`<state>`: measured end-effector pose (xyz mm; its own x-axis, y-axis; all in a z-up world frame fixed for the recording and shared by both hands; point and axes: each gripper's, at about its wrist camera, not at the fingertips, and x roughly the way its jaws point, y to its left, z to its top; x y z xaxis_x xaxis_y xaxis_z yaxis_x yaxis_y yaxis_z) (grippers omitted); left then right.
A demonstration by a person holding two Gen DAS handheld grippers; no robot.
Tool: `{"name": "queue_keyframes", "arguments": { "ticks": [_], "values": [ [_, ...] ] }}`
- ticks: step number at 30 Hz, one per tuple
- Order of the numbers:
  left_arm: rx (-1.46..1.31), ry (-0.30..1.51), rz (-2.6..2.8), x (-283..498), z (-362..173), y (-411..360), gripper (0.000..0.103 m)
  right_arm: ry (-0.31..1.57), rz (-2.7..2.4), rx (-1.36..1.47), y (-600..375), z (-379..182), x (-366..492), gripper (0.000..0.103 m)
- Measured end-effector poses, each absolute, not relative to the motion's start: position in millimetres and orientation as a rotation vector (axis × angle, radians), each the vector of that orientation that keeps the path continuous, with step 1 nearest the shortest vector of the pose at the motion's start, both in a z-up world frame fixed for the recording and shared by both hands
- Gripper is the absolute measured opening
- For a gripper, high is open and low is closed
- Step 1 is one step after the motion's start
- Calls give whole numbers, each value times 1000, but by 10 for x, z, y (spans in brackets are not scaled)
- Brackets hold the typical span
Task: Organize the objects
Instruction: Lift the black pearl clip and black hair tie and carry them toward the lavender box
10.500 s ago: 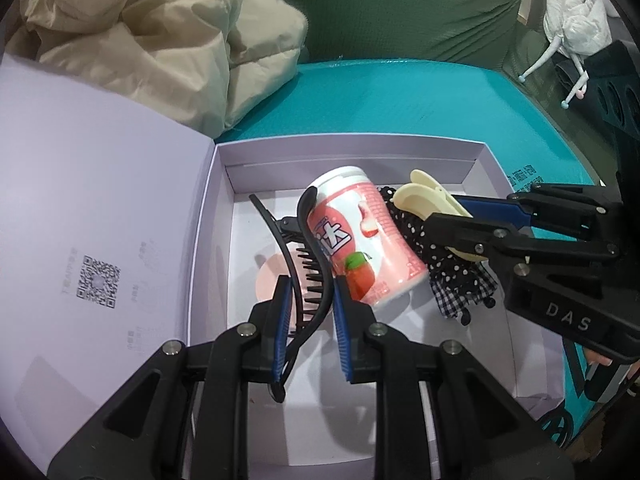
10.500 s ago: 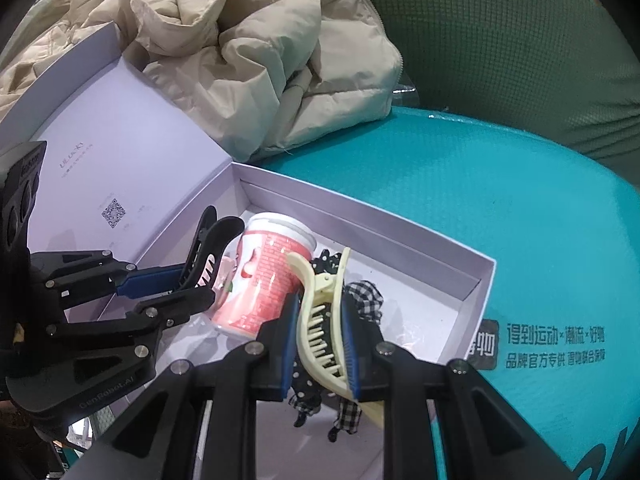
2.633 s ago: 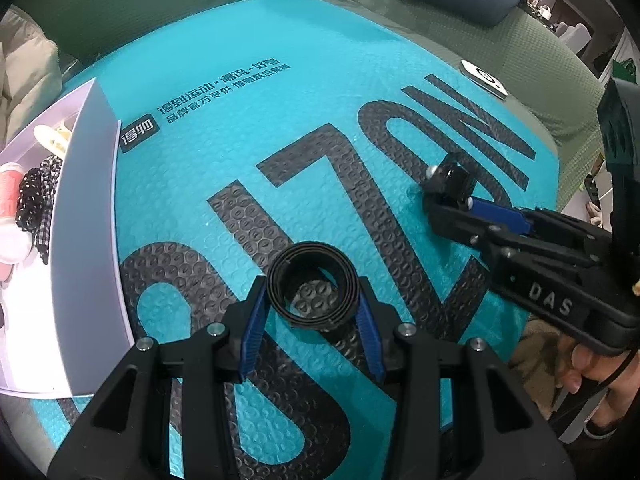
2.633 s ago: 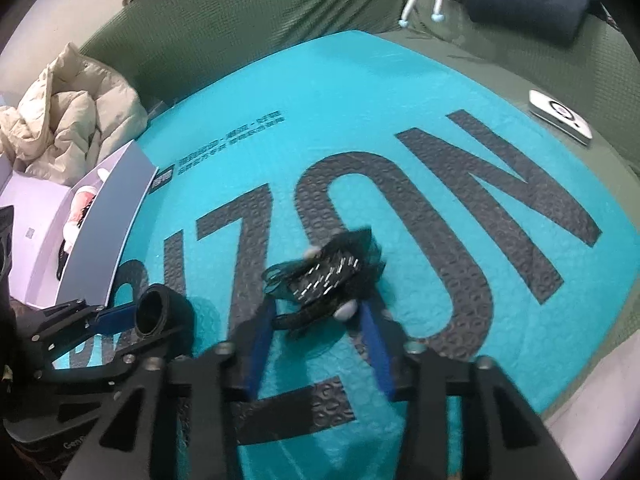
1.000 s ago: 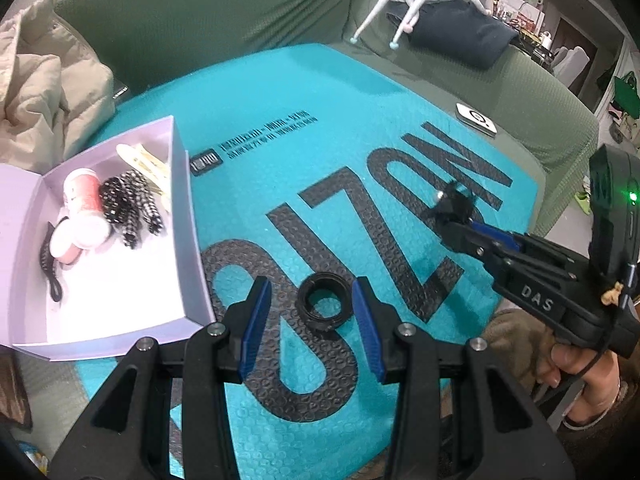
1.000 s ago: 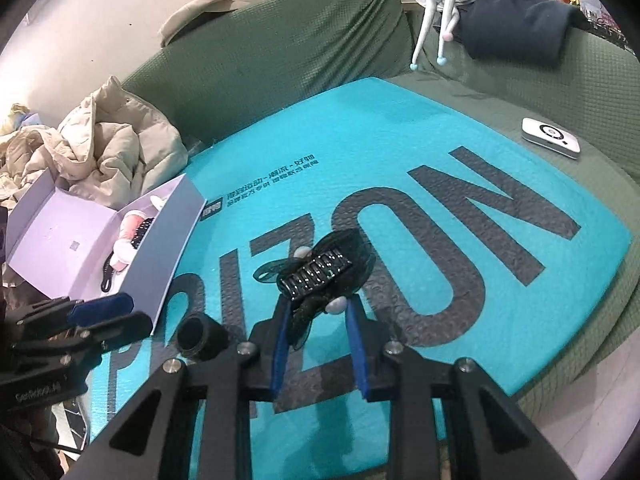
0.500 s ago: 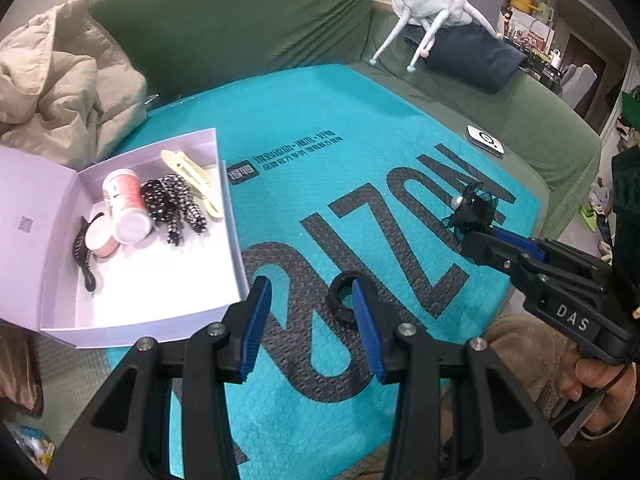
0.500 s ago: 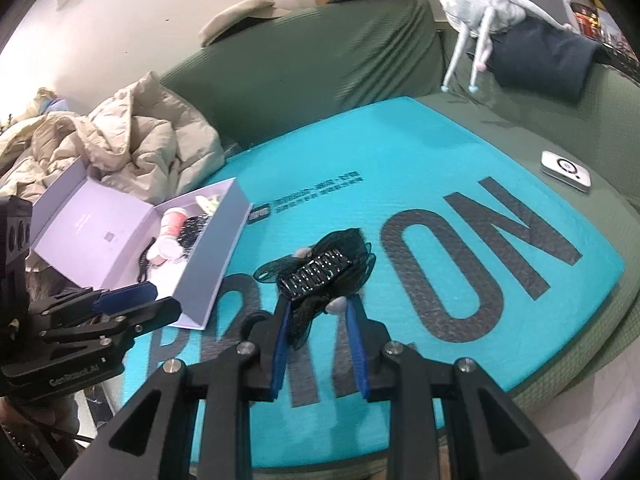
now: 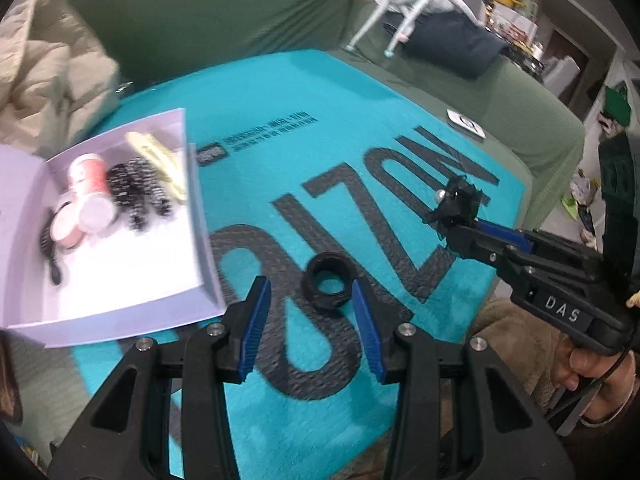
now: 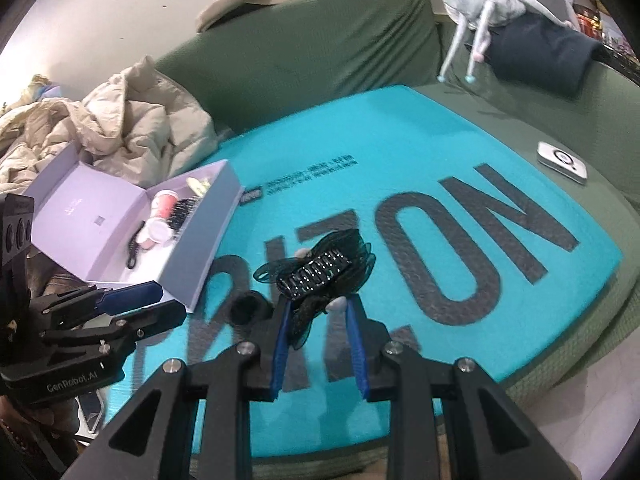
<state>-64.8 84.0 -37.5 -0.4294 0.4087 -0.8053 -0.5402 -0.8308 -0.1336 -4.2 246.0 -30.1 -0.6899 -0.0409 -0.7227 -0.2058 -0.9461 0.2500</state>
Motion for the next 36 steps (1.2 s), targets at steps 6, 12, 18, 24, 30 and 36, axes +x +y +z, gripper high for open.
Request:
{"name": "queue_keyframes", "arguments": {
  "ticks": [6, 12, 18, 24, 30, 36],
  "values": [
    [-1244, 294, 2211, -729, -675, 1113, 42, 492, 2719, -1222, 2606, -431, -36, 26],
    [-1311, 281, 2183, -872, -889, 1190, 44, 482, 2715, -1253, 2632, -512, -86, 26],
    [-1292, 315, 2183, -880, -963, 1265, 46, 490, 2702, -1276, 2673, -590, -107, 26],
    [-1219, 374, 2197, -831, -994, 1342, 47, 509, 2693, -1291, 2698, -644, -111, 26],
    [-1213, 402, 2163, -775, -951, 1370, 39, 514, 2691, -1297, 2687, -648, -113, 26],
    [-1220, 391, 2184, -721, -818, 1313, 39, 492, 2707, -1296, 2640, -596, -102, 26]
  ]
}}
